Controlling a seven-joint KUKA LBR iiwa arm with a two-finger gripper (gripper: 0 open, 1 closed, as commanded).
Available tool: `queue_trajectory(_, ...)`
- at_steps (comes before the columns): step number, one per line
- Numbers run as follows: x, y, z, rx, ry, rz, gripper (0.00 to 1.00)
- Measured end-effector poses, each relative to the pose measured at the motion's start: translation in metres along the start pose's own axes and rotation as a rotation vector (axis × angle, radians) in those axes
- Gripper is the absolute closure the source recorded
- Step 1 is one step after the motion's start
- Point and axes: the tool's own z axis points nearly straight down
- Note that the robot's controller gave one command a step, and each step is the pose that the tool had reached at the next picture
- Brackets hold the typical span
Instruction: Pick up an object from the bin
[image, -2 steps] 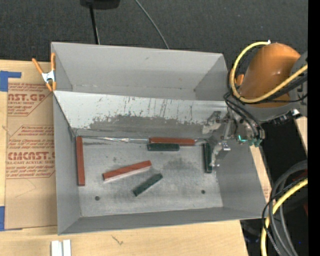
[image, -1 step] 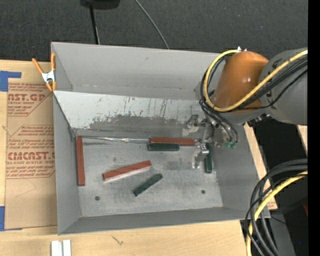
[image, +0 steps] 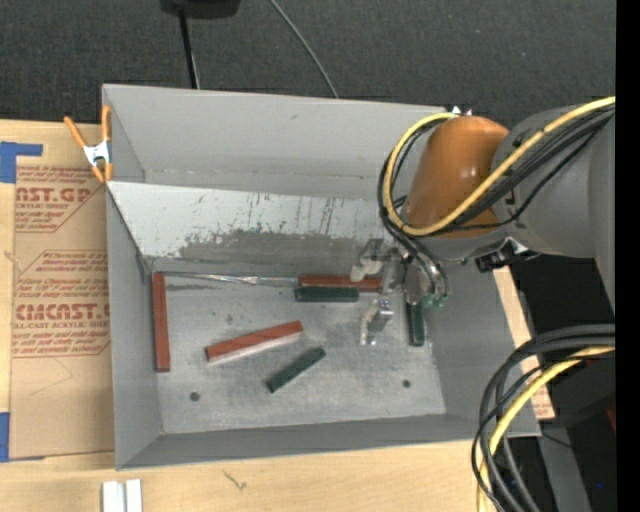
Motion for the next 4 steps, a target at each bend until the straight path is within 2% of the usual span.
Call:
queue_trajectory(1, 0.012, 0.031, 0.058, 0.002, -0.021, 0.166, 1.0)
queue_trajectory(2, 0.019, 0.033, 0.061, 0.001, 0.007, 0.163, 0.0)
queue_trajectory(3, 0.018, 0.033, 0.061, 0.001, 0.006, 0.163, 0.0)
queue_trajectory(4, 0.022, 0.063, 0.061, 0.011, -0.003, 0.176, 0.0)
